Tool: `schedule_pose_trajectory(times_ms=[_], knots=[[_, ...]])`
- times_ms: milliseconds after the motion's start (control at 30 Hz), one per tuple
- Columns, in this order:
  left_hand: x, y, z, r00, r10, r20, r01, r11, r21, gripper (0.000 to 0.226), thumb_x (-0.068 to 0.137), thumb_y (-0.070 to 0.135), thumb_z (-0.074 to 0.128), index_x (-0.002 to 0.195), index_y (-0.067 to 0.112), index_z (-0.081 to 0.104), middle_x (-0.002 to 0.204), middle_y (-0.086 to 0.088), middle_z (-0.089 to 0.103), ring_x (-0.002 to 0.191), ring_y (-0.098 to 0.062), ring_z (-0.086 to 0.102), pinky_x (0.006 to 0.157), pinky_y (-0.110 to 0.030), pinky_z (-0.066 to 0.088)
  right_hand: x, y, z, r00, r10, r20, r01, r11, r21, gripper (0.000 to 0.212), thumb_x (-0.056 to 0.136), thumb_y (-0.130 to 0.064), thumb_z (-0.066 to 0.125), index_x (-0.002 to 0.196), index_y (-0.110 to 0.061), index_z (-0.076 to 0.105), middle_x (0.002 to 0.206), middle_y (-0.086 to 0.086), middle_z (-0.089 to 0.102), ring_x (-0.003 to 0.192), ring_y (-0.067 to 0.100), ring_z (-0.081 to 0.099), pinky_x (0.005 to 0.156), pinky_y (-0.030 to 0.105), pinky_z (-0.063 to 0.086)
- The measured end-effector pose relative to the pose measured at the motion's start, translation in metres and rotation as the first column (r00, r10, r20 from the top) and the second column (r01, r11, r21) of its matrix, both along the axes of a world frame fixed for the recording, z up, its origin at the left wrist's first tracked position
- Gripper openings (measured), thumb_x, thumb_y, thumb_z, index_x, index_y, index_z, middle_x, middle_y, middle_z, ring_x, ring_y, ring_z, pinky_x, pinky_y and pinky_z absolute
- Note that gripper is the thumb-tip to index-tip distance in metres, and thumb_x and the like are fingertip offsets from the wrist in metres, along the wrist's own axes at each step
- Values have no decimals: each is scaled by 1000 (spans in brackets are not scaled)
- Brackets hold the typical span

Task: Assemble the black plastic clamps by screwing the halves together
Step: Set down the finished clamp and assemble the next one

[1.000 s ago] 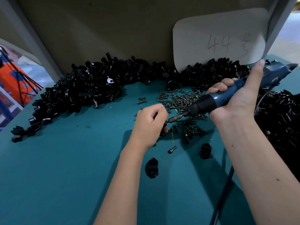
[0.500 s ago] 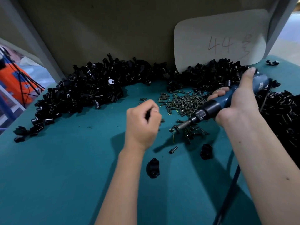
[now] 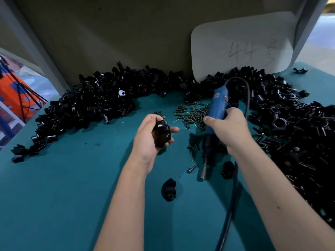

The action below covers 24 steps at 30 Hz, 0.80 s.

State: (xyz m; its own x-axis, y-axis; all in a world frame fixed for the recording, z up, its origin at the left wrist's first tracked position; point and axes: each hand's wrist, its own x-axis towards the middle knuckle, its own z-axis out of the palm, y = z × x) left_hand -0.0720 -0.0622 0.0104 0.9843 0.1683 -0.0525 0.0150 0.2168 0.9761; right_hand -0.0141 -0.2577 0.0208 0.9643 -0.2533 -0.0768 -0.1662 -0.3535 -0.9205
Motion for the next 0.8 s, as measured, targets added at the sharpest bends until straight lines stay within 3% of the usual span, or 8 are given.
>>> schedule_pose_trajectory(times_ms=[100,167,267,333,433,567,667,800], knots=[[0,-1,2,999,9,32,-8,1000,-18,28,113,26,34,98,20,57,89,-14,74,68,-22,62,63,-28,44,-2,4,1,998,61,19,-54,964,-261,47,83,-38,82,111,-10,57,101,9,63,80,23,61,57,30,44],[0,-4,2,999,19,51,-21,999,37,26,112,29,41,98,21,62,91,-8,70,71,-20,60,68,-29,45,-3,7,3,997,74,37,-49,887,-460,56,83,-43,82,120,-9,57,114,12,59,95,29,60,74,35,51],[0,-10,0,997,28,74,-36,993,114,22,110,32,48,98,24,64,88,2,65,73,-15,57,70,-28,47,-11,11,9,949,115,293,77,818,-570,53,88,-46,78,128,-17,60,127,8,51,120,31,48,99,37,41],[1,-16,1,993,30,110,-43,992,119,17,108,32,53,98,24,65,83,3,63,73,-15,55,68,-28,46,-14,13,15,863,298,408,-53,856,-514,36,92,-45,72,120,-22,68,116,-1,61,115,24,53,99,34,43],[3,-24,3,981,50,185,-72,991,112,10,105,26,59,100,24,68,82,-1,64,75,-15,56,70,-34,46,-21,20,18,749,558,357,-488,829,-272,24,94,-36,75,115,-25,73,99,-10,72,98,10,67,90,39,55],[3,-22,1,988,35,150,-42,998,48,14,106,31,58,110,24,69,95,3,71,89,-10,65,74,-28,53,-19,24,11,758,521,393,-502,850,-160,17,92,-25,79,109,-20,78,94,-8,77,92,10,73,88,40,59],[4,-16,-1,993,34,117,-33,999,-13,24,100,19,67,124,23,68,99,5,75,95,-9,69,81,-27,55,-15,20,7,781,471,409,-516,856,0,14,94,-15,77,108,-15,78,94,-3,79,88,12,75,77,32,62],[5,-16,-1,994,36,105,-33,999,-31,25,86,19,80,111,19,76,100,0,78,94,-10,71,77,-25,56,-13,19,3,793,438,424,-549,815,184,16,94,-6,75,109,-10,78,96,4,80,87,17,76,75,25,60]])
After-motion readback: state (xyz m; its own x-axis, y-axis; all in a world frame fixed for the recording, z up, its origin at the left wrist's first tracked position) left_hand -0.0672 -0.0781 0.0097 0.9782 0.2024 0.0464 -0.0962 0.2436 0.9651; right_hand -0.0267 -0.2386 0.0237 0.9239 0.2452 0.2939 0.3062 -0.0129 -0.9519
